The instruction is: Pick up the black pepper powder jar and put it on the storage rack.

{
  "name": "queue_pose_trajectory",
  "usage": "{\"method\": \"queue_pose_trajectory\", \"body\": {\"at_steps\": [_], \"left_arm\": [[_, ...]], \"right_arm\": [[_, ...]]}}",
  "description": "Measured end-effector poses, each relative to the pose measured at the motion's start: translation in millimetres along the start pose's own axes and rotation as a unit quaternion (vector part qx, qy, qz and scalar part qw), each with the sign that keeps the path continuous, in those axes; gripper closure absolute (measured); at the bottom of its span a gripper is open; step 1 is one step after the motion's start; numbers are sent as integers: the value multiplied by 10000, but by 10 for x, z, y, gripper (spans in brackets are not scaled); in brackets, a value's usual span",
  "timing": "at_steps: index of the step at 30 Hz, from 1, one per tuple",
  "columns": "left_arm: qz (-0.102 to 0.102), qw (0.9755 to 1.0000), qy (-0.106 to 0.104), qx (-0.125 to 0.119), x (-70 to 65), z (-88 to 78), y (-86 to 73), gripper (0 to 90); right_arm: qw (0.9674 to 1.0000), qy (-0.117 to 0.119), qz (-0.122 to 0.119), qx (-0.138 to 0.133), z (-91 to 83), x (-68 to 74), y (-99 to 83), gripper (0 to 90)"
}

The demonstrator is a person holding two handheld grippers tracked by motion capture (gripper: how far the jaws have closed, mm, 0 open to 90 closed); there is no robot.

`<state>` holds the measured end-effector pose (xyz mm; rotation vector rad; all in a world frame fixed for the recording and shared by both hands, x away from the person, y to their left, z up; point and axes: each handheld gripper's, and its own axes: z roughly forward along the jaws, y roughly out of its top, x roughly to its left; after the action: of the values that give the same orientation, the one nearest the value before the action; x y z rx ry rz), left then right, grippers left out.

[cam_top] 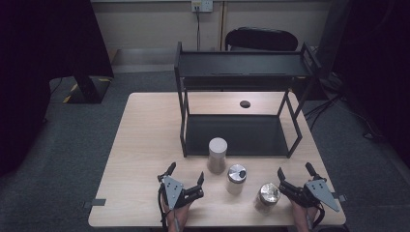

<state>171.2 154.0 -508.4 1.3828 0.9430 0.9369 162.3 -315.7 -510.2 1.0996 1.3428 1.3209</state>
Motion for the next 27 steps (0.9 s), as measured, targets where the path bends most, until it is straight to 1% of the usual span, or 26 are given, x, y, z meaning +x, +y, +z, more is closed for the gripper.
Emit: {"method": "queue_pose_trajectory", "body": {"at_steps": [4, 7, 11, 14, 20, 23, 27], "left_arm": [[-41, 10000, 12, -19, -1, -2, -7, 3], [-33, 10000, 81, -27, -23, -5, -10, 2], [-74, 9999, 106, -15, -25, -4, -6, 3], [-36, 9999, 97, -18, -32, -3, -7, 2], [-50, 9999, 111, -1, -33, 0, 0, 2], [-87, 9998, 151, 36, -35, 8, 13, 2], [-130, 9996, 237, 15, -49, 2, 11, 2]], "right_arm": [[10000, 46, -4, -1, -1, -13, -1, 4], [10000, 60, 4, -3, -3, -19, -2, 4], [9999, 109, 38, 3, -3, -39, 0, 10], [9999, 132, 12, -3, -4, -43, -1, 13], [9999, 137, 36, -5, -5, -46, -2, 17], [9999, 115, 51, -5, -6, -41, -2, 18], [9999, 98, 37, -23, -9, -34, -8, 18]]}}
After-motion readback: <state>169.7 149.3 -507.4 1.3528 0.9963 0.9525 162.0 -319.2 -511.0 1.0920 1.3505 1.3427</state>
